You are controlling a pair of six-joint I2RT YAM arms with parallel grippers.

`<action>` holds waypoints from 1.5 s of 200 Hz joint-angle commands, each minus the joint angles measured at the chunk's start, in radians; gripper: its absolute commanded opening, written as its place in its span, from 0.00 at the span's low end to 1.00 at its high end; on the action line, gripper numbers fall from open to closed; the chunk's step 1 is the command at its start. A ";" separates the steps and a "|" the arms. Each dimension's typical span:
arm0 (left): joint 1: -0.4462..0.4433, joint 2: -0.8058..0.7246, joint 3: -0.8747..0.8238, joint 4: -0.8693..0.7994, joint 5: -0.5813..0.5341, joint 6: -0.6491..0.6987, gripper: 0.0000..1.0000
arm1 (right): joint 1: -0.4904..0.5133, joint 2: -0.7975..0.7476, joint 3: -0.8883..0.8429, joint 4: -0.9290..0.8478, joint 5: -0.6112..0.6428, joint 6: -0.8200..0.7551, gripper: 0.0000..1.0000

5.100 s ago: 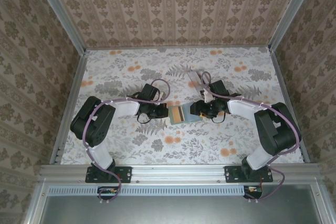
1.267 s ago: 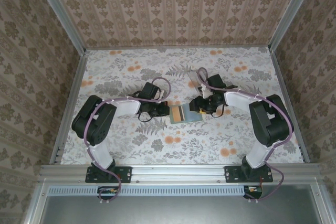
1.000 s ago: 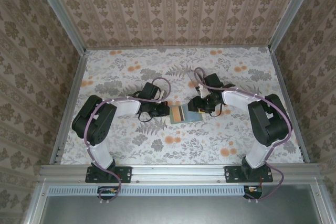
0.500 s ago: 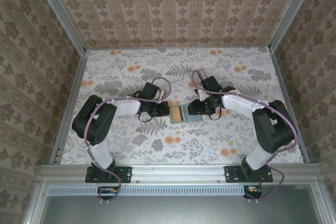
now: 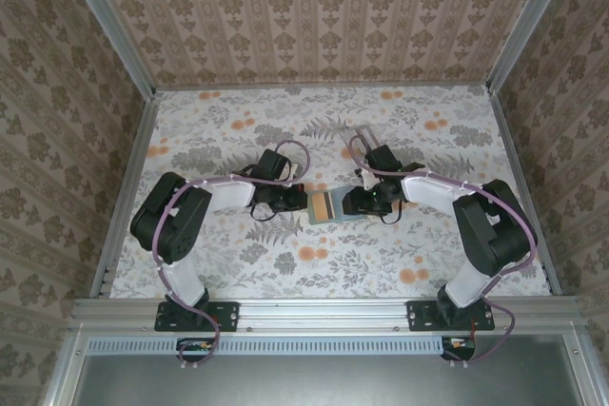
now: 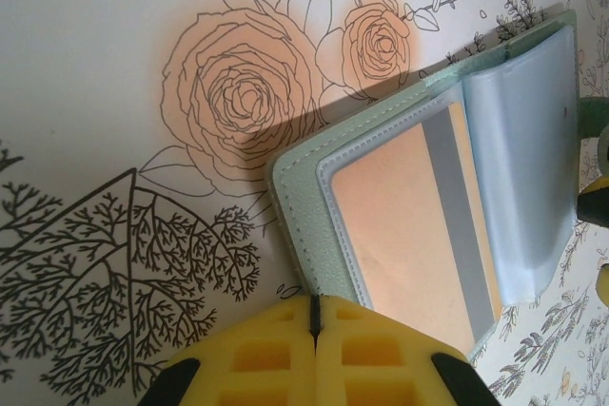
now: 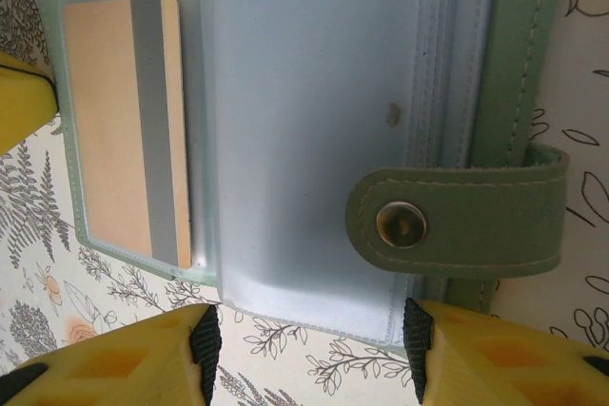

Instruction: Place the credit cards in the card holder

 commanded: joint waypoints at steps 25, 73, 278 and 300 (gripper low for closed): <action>0.005 0.001 0.012 0.009 0.015 -0.013 0.02 | 0.015 0.029 -0.003 0.029 -0.011 0.020 0.57; 0.003 0.009 0.015 0.012 0.018 -0.011 0.02 | 0.019 0.044 0.005 0.049 -0.041 0.038 0.56; 0.003 0.009 0.000 0.033 0.022 -0.015 0.02 | 0.005 0.065 -0.016 0.316 -0.308 0.237 0.57; 0.003 0.013 0.003 0.030 0.024 -0.014 0.02 | -0.001 0.064 -0.005 0.285 -0.302 0.218 0.60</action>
